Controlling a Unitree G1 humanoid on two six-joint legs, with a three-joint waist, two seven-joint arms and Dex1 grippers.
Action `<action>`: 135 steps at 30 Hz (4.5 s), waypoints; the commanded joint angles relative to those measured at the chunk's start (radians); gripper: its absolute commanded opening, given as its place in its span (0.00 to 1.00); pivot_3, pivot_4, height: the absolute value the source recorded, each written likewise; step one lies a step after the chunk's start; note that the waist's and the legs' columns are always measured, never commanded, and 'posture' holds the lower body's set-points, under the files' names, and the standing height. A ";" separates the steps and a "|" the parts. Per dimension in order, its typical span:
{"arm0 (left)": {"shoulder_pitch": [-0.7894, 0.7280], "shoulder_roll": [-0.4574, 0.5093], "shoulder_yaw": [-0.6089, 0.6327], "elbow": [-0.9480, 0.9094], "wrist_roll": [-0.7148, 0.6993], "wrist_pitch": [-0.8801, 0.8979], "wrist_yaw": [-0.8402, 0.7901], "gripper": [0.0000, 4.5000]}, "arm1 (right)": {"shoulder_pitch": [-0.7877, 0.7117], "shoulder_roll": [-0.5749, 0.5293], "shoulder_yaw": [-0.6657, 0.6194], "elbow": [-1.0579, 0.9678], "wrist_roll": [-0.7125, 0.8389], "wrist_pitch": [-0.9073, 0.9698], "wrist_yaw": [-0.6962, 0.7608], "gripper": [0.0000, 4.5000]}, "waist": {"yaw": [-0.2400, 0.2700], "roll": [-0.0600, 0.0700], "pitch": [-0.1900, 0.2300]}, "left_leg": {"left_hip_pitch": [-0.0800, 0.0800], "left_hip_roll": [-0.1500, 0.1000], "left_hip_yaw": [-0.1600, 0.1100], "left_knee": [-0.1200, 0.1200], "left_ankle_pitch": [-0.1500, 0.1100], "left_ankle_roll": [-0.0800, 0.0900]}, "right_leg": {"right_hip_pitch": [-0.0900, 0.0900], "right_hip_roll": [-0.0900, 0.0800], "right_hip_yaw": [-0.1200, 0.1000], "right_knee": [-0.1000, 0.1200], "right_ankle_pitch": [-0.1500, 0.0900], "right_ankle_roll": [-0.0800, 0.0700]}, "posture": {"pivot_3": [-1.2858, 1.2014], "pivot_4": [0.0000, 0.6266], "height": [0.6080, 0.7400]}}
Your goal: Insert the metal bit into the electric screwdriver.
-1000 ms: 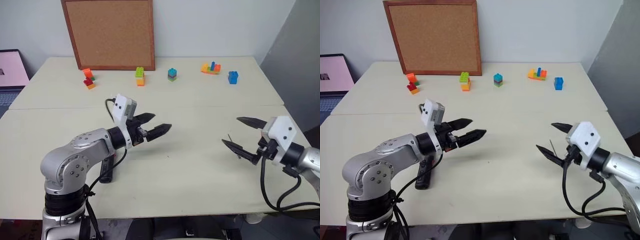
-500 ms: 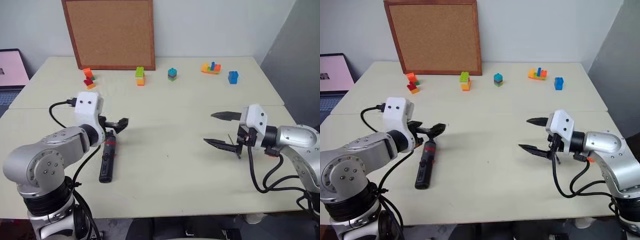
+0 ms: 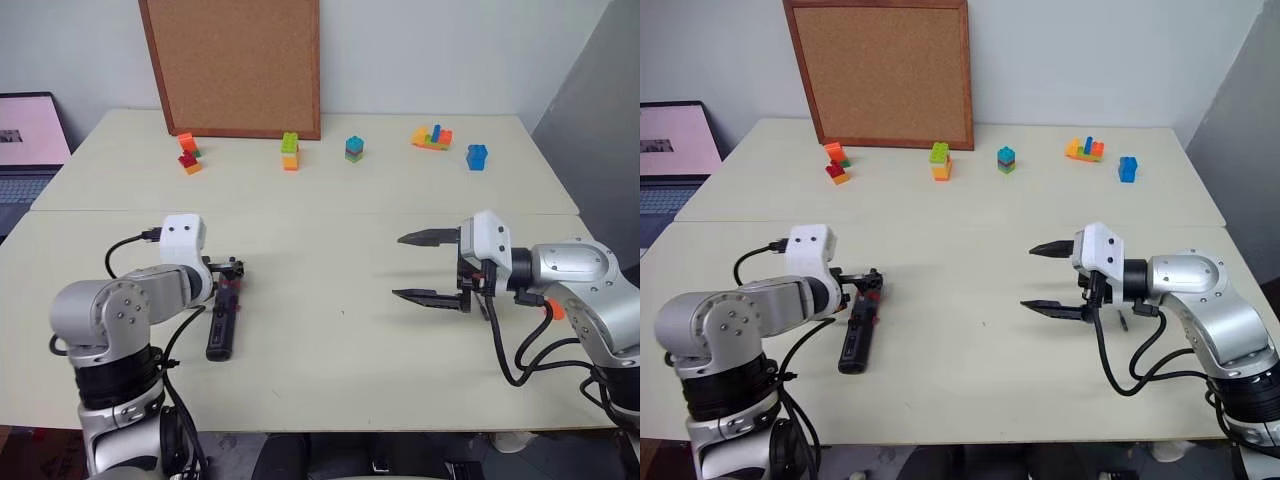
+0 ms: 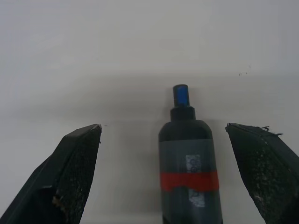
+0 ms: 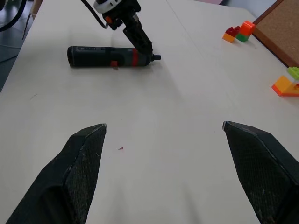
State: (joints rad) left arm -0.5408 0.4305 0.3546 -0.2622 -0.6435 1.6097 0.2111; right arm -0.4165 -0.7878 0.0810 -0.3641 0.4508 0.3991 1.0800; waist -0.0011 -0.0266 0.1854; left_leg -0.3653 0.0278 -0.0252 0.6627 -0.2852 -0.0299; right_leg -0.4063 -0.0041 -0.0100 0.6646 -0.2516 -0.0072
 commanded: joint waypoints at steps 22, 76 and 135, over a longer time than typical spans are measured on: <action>-0.098 0.057 -0.062 0.256 -0.288 0.005 0.249 0.50 | 0.020 -0.034 -0.043 -0.118 0.032 0.051 -0.002 0.94 | -0.001 0.000 0.000 | 0.000 0.000 0.000 0.000 0.003 -0.006 | 0.000 -0.002 0.000 0.001 0.000 0.000 | 0.52 0.24 1.00; 0.341 -0.096 -0.456 -0.131 0.290 -1.265 -0.685 0.36 | 0.194 -0.166 -0.312 -0.357 0.305 0.370 -0.304 0.94 | -0.003 -0.002 0.001 | 0.000 0.001 0.005 -0.002 0.002 -0.004 | 0.000 0.008 -0.001 -0.002 -0.001 0.002 | 0.52 0.24 1.00; 0.338 -0.214 -0.593 -0.079 0.454 -1.434 -0.689 0.36 | -0.154 0.095 -0.092 0.212 0.019 1.215 -0.761 0.00 | -0.003 0.000 -0.001 | -0.001 0.000 0.007 -0.002 0.001 -0.002 | 0.000 0.011 0.000 -0.004 0.000 0.001 | 0.52 0.24 1.00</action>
State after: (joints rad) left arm -0.2044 0.2146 -0.2222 -0.3483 -0.1942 0.1704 -0.4654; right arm -0.5686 -0.7055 -0.0045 -0.1678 0.4798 1.6030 0.3241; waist -0.0042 -0.0271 0.1839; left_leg -0.3663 0.0281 -0.0186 0.6612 -0.2838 -0.0322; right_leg -0.4062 0.0072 -0.0096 0.6606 -0.2513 -0.0058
